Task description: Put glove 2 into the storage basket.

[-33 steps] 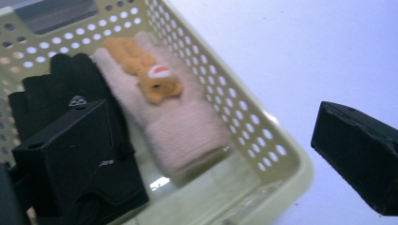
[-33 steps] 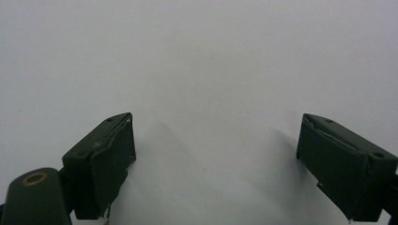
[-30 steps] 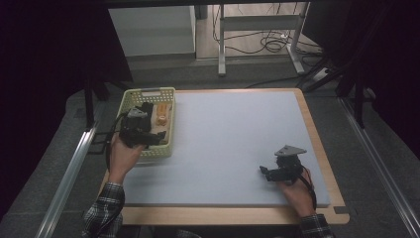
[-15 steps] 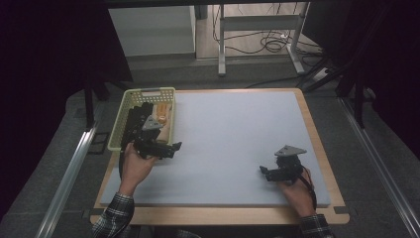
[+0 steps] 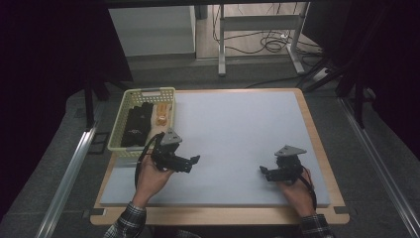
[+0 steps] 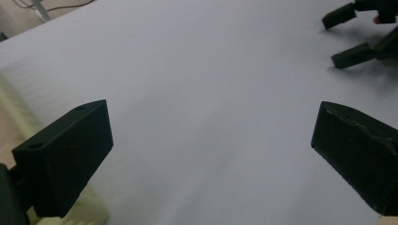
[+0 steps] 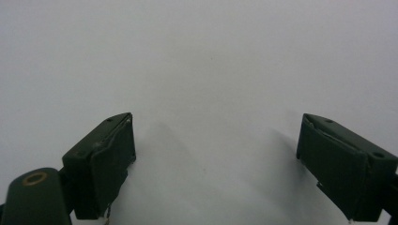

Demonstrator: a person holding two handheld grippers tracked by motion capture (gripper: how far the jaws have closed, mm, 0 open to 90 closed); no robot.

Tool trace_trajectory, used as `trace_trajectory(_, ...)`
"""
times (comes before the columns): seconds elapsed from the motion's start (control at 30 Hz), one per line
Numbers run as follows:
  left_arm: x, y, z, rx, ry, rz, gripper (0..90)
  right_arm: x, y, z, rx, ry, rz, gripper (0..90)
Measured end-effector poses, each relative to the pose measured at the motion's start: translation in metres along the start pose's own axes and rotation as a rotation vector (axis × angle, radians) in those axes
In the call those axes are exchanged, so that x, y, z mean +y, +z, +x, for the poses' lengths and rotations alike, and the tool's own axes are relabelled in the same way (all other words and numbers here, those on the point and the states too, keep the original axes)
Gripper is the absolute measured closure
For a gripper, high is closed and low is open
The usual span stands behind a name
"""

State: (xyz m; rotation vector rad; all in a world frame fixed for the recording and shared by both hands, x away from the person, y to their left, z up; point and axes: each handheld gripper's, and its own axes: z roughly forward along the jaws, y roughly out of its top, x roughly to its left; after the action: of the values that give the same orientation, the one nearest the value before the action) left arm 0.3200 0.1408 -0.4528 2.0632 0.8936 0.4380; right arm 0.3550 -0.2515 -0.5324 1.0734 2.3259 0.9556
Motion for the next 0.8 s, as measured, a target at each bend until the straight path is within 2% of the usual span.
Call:
trace_trajectory(0.13, -0.005, 0.009, -0.013, -0.015, 0.029, 0.006, 0.0, 0.0, 0.0, 0.0, 0.0, -0.001, 0.0, 11.4)
trace_trajectory(0.33, -0.018, 0.022, -0.024, -0.044, 0.033, 0.017, 0.0, 0.0, 0.0, 0.0, -0.001, -0.001, 0.0, 11.4)
trace_trajectory(0.63, -0.042, 0.033, -0.031, -0.067, 0.044, 0.026, 0.0, 0.0, 0.0, 0.0, -0.001, -0.001, 0.0, 11.4)
trace_trajectory(0.8, -0.056, 0.038, -0.031, -0.058, 0.052, 0.047, 0.0, 0.0, 0.0, 0.0, -0.001, -0.001, 0.0, 11.4)
